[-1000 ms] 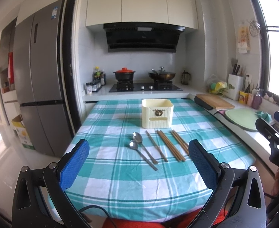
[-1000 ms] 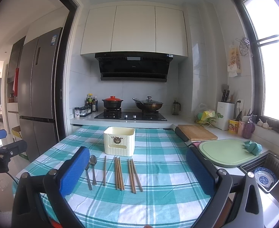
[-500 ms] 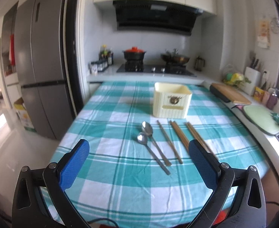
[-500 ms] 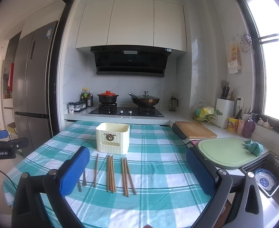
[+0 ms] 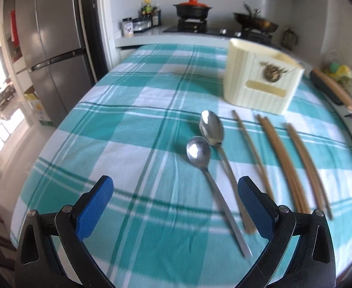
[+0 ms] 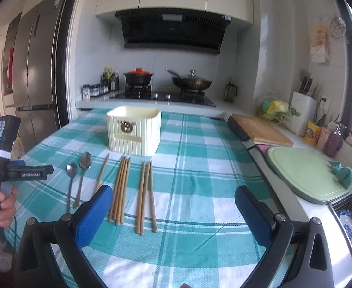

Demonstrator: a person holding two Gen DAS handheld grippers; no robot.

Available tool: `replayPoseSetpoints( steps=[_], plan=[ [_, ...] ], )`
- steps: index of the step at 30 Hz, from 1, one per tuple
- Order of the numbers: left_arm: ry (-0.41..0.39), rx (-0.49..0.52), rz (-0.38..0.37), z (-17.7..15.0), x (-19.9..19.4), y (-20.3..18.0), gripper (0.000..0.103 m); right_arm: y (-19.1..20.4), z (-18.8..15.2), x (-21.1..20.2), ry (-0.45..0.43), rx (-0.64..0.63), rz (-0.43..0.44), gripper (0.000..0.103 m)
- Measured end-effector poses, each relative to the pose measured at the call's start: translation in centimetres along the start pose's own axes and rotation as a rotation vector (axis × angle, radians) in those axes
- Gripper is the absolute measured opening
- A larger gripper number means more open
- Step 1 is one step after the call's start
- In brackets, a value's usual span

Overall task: Organize utensils
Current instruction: 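Move the left tool toward a steel spoon while the right tool approaches a wooden chopstick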

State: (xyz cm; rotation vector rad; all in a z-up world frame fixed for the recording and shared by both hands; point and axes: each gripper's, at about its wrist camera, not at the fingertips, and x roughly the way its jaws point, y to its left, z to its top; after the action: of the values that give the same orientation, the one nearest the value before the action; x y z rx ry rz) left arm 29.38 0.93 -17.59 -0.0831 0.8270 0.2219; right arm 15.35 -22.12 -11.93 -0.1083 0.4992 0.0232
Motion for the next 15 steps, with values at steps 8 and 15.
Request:
replayPoseSetpoints(
  steps=[8,15],
  plan=[
    [0.093,0.004,0.056,0.1,5.0,-1.0,0.103,-1.2,-0.4,10.0,0.222,-0.037,0.11,0.081],
    [0.124,0.083,0.09,-0.7,6.4,-2.5,0.103,0.8,-0.6,17.8,0.408,-0.055,0.261,0.045]
  ],
)
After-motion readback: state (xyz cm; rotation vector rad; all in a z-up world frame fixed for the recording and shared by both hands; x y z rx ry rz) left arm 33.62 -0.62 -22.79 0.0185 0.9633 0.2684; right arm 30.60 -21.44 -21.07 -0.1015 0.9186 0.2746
